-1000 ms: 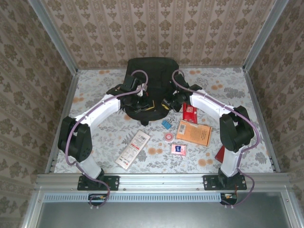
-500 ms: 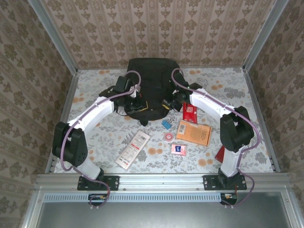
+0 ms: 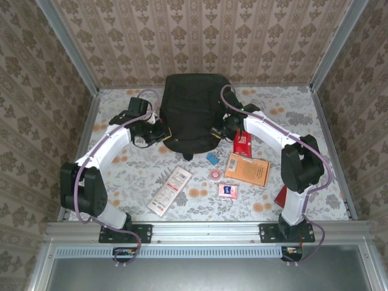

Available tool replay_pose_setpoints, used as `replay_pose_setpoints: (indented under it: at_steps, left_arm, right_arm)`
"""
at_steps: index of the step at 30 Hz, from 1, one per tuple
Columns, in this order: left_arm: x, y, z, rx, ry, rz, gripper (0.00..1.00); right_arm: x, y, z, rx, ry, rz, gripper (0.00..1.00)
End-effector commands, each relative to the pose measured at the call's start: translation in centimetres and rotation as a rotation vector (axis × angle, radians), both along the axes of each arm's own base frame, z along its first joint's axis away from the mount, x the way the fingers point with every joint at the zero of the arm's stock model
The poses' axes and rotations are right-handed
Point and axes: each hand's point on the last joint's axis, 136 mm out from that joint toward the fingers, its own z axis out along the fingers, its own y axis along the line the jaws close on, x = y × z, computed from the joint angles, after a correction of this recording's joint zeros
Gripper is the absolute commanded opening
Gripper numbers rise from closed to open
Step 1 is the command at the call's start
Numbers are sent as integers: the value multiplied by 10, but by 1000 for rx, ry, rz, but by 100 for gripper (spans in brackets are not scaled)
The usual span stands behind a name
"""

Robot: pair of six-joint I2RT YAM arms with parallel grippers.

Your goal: Pack books, pencil case, and school supplies into a backpack

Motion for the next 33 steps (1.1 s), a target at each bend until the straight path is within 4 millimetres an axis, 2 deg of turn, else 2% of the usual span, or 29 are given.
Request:
replay_pose_setpoints:
  at_steps: [1, 5, 7, 10, 16, 17, 19, 21, 24, 27, 30, 33]
  left_arm:
    - [-1, 17, 6, 37, -37, 5, 0]
    - [-8, 15, 8, 36, -57, -2, 0]
    - [-16, 10, 7, 33, -58, -20, 0]
    - [-28, 0, 3, 34, -57, -47, 0]
    - [-43, -22, 10, -1, -74, -80, 0]
    - [-43, -24, 12, -6, -80, -82, 0]
    - [-38, -28, 13, -6, -83, -81, 0]
    - [-31, -28, 10, 7, -72, -73, 0]
    - [-20, -30, 5, -13, -47, -61, 0]
    - [-14, -33, 8, -46, -43, -56, 0]
    - [-13, -33, 13, -53, -56, -56, 0]
    - [-13, -36, 15, -70, -54, -58, 0]
  right_arm:
    - [10, -19, -4, -119, -23, 26, 0]
    - [21, -6, 1, -100, -64, 119, 0]
    - [28, 12, 6, -41, -103, 211, 0]
    - [39, 28, 9, -7, -132, 296, 0]
    - [67, 33, 16, -29, -149, 319, 0]
    - [71, 33, 17, -32, -156, 315, 2]
    - [77, 28, 20, -46, -161, 295, 15]
    - [80, 22, 25, -59, -167, 258, 34]
    - [76, 12, 38, -62, -196, 176, 48]
    - [64, 3, 49, -28, -193, 80, 53]
    - [43, 14, 48, 75, -141, 38, 54]
    - [16, 28, 42, 100, -80, 27, 55]
